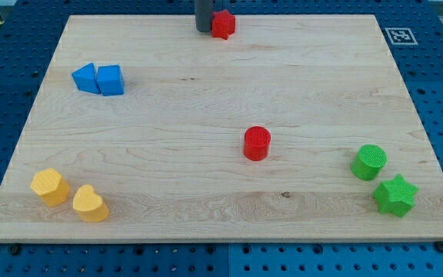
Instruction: Place the red circle to the right of the red star
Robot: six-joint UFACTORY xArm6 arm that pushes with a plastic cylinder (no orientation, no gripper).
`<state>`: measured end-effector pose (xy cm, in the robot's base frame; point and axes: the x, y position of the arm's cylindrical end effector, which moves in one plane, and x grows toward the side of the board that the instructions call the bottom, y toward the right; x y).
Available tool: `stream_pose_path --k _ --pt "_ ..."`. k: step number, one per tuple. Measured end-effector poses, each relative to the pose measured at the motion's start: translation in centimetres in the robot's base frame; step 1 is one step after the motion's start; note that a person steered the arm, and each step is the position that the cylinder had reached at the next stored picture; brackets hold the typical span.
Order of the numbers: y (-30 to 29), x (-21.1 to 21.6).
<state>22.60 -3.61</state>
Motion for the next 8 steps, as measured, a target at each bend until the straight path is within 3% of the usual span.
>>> stream_pose_path --k 1,6,8 --pt "0.0 2.6" --pt "0.3 25.3" --pt "5.6 33.4"
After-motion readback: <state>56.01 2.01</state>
